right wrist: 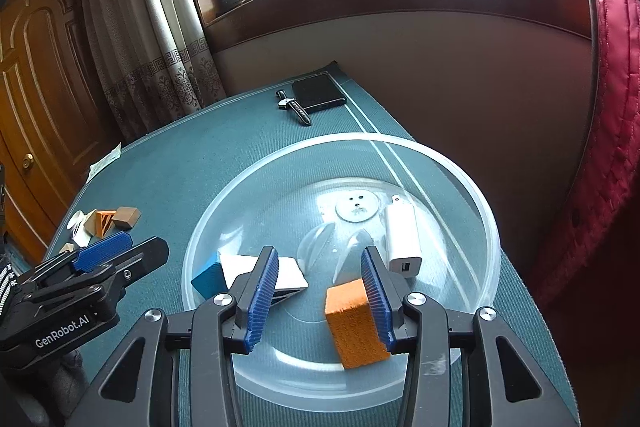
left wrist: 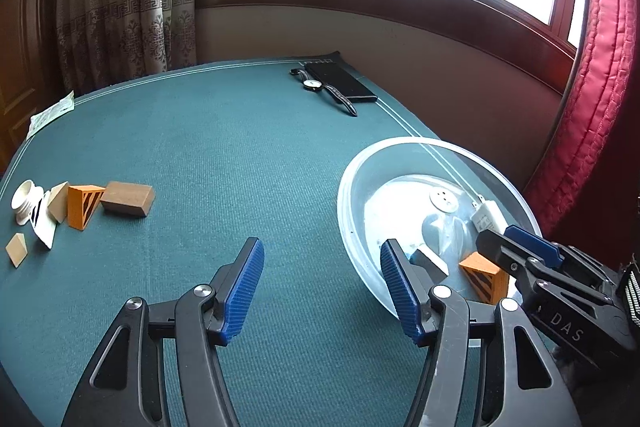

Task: Organize rigid objects
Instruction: 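Lower the blue cube into the basin with the left tool while the right tool releases the sponge, then withdraw both tools from the basin back toward the remaining blocks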

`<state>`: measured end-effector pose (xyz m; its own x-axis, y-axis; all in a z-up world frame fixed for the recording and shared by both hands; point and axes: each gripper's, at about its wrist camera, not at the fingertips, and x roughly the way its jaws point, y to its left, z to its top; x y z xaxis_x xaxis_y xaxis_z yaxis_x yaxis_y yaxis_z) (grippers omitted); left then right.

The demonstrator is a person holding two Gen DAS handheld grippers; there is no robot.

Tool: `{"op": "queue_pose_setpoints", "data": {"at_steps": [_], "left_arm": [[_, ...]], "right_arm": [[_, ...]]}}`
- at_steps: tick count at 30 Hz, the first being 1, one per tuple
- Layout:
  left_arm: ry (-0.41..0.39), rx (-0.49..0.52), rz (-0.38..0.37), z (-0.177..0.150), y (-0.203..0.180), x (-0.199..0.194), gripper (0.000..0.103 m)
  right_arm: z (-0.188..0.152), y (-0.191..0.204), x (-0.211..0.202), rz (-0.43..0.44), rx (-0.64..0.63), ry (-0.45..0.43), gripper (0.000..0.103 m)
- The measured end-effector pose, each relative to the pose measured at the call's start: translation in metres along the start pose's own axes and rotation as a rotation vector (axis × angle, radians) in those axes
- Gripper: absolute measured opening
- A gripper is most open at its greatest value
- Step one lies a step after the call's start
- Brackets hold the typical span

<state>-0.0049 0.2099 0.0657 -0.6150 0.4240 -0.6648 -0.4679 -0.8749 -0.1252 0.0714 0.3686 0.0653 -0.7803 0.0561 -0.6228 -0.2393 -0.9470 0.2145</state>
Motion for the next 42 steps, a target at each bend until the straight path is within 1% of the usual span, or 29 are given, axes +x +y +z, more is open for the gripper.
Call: {"op": "queue_pose_setpoints", "data": {"at_steps": [7,13,20,27,36,39,42], "left_arm": [[-0.011,-0.051,0.047,-0.002,0.028,-0.006,0.062],[-0.013,-0.102,0.090,-0.006,0.057,-0.011,0.063],[-0.025,-0.160,0.149,-0.012,0.095,-0.020,0.063],[-0.027,-0.207,0.216,-0.020,0.135,-0.027,0.064],[-0.022,-0.245,0.342,-0.031,0.192,-0.039,0.067],[-0.015,-0.273,0.379,-0.035,0.213,-0.040,0.067],[-0.008,-0.317,0.399,-0.039,0.233,-0.041,0.067]], "right_arm": [[0.006,0.024,0.000,0.038,-0.039,-0.012,0.048],[0.007,0.053,0.005,0.086,-0.086,-0.005,0.049],[0.005,0.091,0.009,0.141,-0.154,0.009,0.058],[-0.001,0.120,0.018,0.196,-0.185,0.062,0.062],[-0.013,0.153,0.033,0.249,-0.223,0.147,0.065],[-0.017,0.159,0.038,0.256,-0.229,0.171,0.066],[-0.021,0.166,0.042,0.261,-0.237,0.189,0.066]]}}
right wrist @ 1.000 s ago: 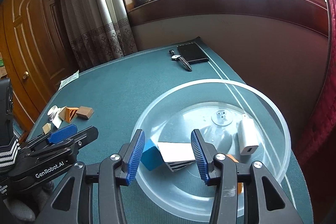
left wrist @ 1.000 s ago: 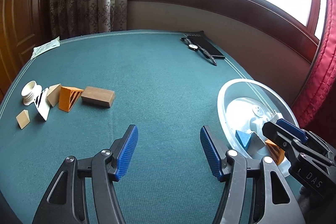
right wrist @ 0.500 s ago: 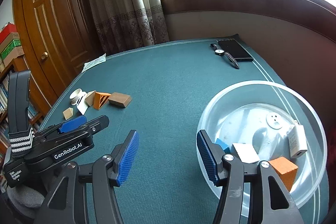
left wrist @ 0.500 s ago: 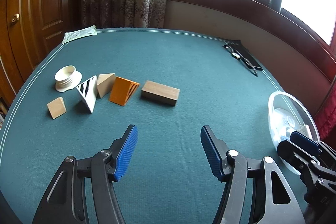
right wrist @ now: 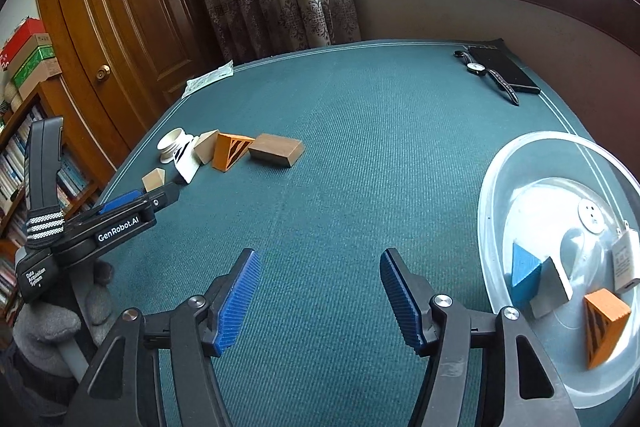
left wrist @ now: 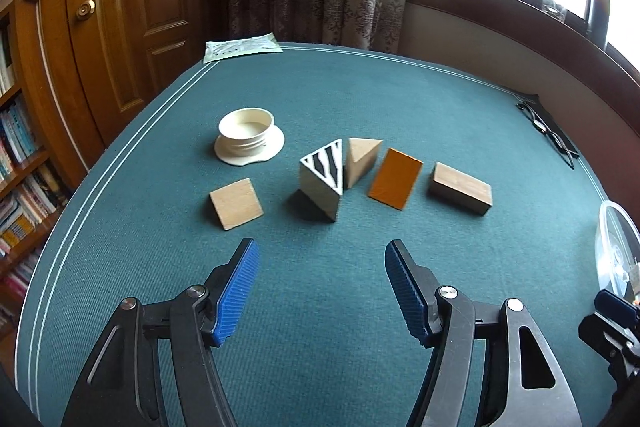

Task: Organize rigid objects
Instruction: 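Withdraw both tools from the basin back toward the remaining blocks, then grasp the tan wooden block with the left tool while the right tool grasps the brown brick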

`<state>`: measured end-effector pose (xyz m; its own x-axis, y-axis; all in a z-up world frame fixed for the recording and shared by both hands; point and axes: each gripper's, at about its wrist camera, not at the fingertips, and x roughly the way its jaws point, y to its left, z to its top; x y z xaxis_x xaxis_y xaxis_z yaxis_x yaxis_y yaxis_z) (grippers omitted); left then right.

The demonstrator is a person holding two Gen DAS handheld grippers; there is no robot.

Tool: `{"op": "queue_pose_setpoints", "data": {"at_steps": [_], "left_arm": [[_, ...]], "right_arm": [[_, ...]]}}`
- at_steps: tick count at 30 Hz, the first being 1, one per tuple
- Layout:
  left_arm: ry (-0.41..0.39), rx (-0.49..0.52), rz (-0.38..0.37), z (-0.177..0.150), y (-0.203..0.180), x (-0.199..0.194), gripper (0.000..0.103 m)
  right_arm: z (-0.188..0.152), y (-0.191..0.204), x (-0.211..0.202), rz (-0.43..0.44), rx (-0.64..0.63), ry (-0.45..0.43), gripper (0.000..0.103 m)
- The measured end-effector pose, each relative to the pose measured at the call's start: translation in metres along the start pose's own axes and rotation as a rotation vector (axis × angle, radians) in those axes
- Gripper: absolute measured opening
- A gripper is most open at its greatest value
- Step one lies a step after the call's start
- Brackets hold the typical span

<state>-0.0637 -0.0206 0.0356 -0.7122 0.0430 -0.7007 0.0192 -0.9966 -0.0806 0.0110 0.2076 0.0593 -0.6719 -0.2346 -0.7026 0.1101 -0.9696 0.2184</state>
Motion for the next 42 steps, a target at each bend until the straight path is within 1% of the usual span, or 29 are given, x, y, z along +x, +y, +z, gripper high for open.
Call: {"op": "queue_pose_setpoints", "data": {"at_steps": [3,6,8,9,19,22,23,24,25,26,27,28,29,35,42], "left_arm": [[0.021,-0.041,0.034,0.003,0.017,0.008,0.067],[0.063,-0.081,0.075,0.004,0.032,0.019,0.067],[0.087,-0.114,0.084,0.004,0.042,0.026,0.067],[0.076,-0.118,0.088,0.006,0.044,0.025,0.067],[0.065,-0.193,0.108,0.025,0.058,0.039,0.067],[0.045,-0.192,0.131,0.027,0.057,0.042,0.066],[0.038,-0.187,0.138,0.028,0.056,0.043,0.065],[0.032,-0.183,0.143,0.027,0.055,0.044,0.060],[0.034,-0.179,0.142,0.027,0.055,0.045,0.053],[0.029,-0.175,0.140,0.027,0.055,0.045,0.053],[0.026,-0.173,0.132,0.027,0.055,0.045,0.048],[0.024,-0.172,0.119,0.027,0.055,0.044,0.039],[0.022,-0.172,0.111,0.026,0.055,0.044,0.037],[0.003,-0.191,0.097,0.023,0.059,0.037,0.036],[-0.042,-0.154,0.089,0.017,0.050,0.022,0.036]], "right_arm": [[-0.001,0.005,0.004,0.003,-0.007,0.012,0.066],[-0.001,0.008,0.008,0.004,-0.014,0.020,0.066],[0.000,0.010,0.011,0.004,-0.014,0.027,0.066],[-0.001,0.010,0.013,0.004,-0.014,0.031,0.066],[-0.001,0.015,0.024,0.007,-0.022,0.055,0.066],[-0.001,0.016,0.027,0.003,-0.024,0.058,0.066],[0.000,0.016,0.028,0.001,-0.025,0.059,0.066],[0.000,0.017,0.029,-0.001,-0.027,0.061,0.066],[0.001,0.017,0.031,-0.003,-0.028,0.062,0.066],[0.001,0.018,0.032,-0.005,-0.030,0.063,0.066],[0.002,0.018,0.034,-0.006,-0.033,0.065,0.066],[0.003,0.019,0.036,-0.008,-0.035,0.066,0.066],[0.003,0.020,0.038,-0.010,-0.039,0.067,0.066],[0.013,0.026,0.051,-0.008,-0.042,0.076,0.066],[0.036,0.034,0.072,-0.004,-0.034,0.069,0.066]]}}
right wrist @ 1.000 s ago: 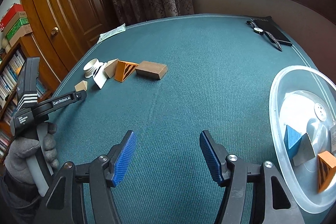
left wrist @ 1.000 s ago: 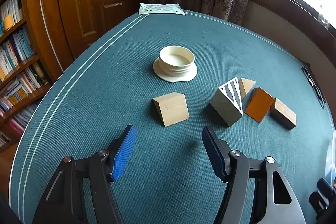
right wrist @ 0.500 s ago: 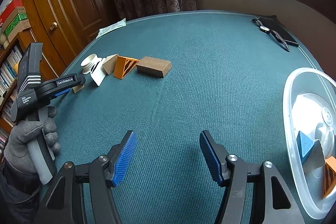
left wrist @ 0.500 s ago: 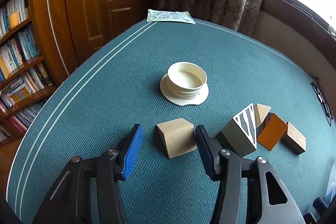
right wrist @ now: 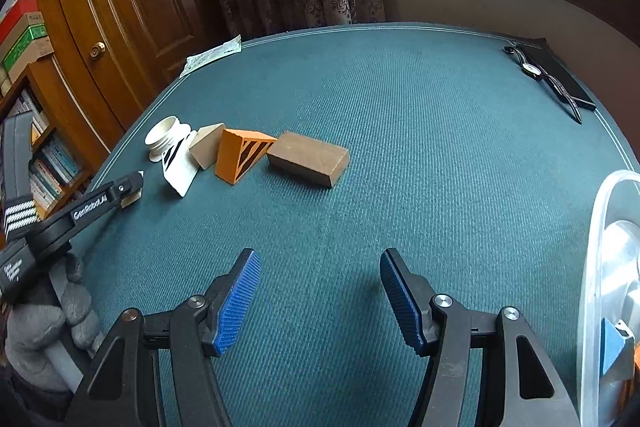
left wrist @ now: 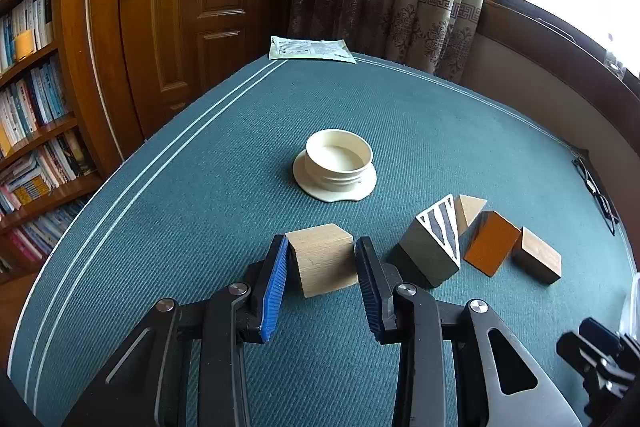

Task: Organize rigid objects
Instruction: 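Grasp the tan wooden block with the left tool while the right tool grasps the brown brick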

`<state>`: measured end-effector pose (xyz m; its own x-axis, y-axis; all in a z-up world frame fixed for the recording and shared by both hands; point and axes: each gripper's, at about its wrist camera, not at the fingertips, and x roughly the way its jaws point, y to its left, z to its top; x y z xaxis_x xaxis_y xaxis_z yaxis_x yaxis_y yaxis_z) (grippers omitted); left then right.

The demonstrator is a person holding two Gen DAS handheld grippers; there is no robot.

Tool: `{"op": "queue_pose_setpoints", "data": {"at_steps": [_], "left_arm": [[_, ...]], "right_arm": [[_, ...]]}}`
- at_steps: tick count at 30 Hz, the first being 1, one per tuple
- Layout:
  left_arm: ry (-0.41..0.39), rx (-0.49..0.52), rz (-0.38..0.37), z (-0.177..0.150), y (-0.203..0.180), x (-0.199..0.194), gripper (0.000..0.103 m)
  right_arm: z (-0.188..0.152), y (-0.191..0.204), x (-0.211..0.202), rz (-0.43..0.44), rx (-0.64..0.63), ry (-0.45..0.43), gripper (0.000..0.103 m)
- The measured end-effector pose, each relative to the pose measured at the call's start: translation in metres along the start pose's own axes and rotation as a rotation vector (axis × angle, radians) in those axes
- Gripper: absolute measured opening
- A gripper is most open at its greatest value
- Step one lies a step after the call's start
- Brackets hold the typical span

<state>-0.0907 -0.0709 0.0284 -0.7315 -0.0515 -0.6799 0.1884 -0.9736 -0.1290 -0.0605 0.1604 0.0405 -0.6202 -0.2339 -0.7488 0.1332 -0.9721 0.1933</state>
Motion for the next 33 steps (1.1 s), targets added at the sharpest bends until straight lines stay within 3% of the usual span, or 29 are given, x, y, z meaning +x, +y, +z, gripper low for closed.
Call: {"op": "queue_pose_setpoints", "data": {"at_steps": [10,29,33], "left_arm": [[-0.012,-0.002,-0.018,-0.002,0.001,-0.005,0.036],[-0.008,-0.003,-0.030,-0.004,0.002,-0.006,0.036],[-0.009,0.002,-0.035,-0.005,0.000,-0.006,0.036]], "right_arm": [[0.033,0.007,0.034,0.013,0.060,0.007,0.066],[0.054,0.028,0.061,-0.104,-0.029,-0.042,0.069],[0.054,0.028,0.060,-0.121,-0.048,-0.039,0.064]]}}
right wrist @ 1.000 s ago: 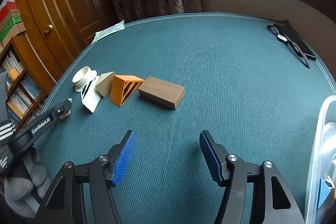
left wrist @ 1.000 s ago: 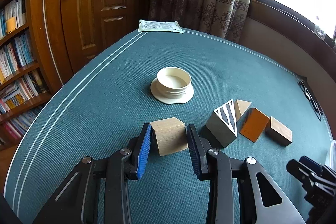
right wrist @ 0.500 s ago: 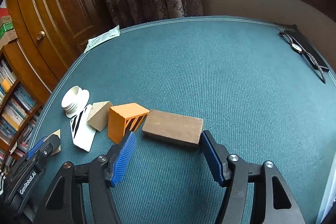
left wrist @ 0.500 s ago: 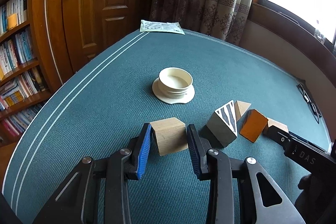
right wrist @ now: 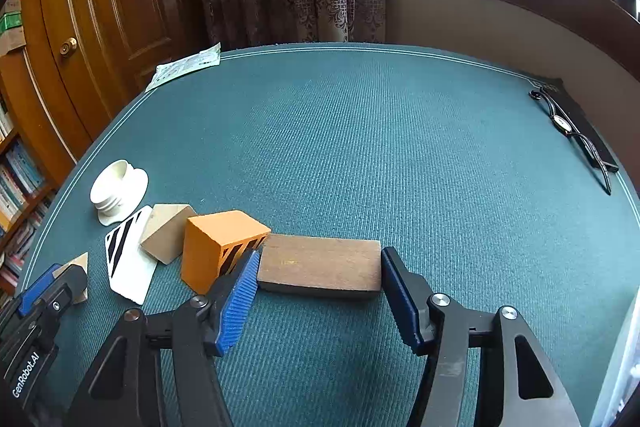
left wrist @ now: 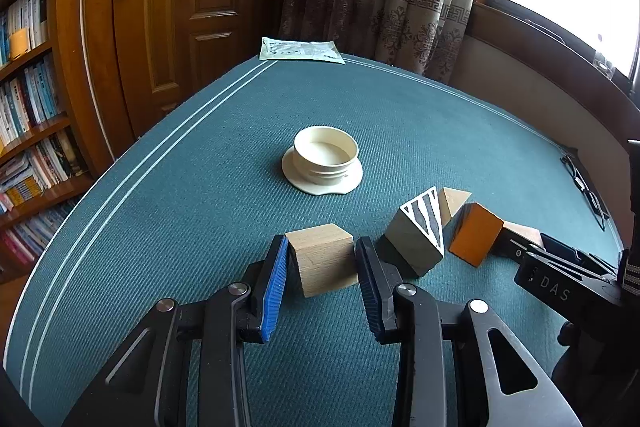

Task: Organize rigid objects
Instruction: 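Grasp the tan wooden block with the left tool while the right tool grasps the brown brick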

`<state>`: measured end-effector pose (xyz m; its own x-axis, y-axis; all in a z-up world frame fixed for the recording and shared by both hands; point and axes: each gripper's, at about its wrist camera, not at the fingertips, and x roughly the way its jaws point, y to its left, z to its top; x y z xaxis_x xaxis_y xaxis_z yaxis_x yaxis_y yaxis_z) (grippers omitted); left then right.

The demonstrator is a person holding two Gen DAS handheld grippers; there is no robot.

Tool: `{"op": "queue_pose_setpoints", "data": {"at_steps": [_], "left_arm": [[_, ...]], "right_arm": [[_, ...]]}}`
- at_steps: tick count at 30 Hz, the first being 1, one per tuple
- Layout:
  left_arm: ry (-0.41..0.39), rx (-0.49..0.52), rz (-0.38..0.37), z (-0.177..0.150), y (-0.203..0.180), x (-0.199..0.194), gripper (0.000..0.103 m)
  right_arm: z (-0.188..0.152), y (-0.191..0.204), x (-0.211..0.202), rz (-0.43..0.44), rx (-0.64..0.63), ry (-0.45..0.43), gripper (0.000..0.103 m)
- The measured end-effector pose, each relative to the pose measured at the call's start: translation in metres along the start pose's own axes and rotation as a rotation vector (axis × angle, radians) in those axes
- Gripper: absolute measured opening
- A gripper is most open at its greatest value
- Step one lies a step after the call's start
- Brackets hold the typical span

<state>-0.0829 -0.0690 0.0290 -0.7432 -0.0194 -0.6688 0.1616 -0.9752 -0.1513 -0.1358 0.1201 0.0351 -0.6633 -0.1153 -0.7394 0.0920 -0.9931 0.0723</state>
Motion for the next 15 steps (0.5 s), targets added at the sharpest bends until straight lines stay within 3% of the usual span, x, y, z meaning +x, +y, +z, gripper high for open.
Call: {"op": "queue_pose_setpoints", "data": {"at_steps": [15], "left_arm": [[-0.015,0.027,-0.039,-0.002,-0.009,-0.008,0.036]], "right_arm": [[-0.037,-0.012,-0.033,0.020,0.008,0.012,0.064]]}}
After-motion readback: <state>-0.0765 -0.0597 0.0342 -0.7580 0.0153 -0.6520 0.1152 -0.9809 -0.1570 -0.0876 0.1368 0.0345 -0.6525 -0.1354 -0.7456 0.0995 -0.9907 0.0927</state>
